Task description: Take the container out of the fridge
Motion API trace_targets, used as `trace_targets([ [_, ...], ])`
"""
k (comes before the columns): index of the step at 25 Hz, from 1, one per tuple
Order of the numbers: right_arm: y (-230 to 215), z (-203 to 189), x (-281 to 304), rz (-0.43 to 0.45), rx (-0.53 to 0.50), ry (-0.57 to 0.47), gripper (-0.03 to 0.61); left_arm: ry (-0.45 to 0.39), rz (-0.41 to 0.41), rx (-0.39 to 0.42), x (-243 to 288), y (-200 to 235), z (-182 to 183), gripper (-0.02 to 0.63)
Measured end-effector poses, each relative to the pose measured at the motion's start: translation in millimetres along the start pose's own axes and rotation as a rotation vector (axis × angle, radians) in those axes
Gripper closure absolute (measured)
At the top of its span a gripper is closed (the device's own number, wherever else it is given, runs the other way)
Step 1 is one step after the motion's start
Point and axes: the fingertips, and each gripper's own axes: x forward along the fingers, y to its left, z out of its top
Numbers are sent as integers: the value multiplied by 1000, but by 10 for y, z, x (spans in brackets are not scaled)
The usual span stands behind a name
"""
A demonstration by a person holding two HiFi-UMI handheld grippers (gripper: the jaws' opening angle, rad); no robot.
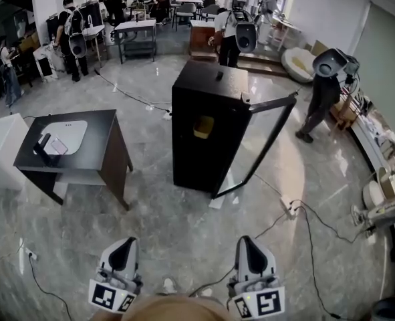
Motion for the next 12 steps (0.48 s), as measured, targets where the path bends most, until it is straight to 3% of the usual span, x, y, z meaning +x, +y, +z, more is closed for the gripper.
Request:
trace_targets([
  [4,-38,-93,104,-67,-76,27,575,10,9,2,74,86,-66,612],
  [12,141,30,255,-88,-73,-22,575,-14,45,15,47,500,-36,612],
])
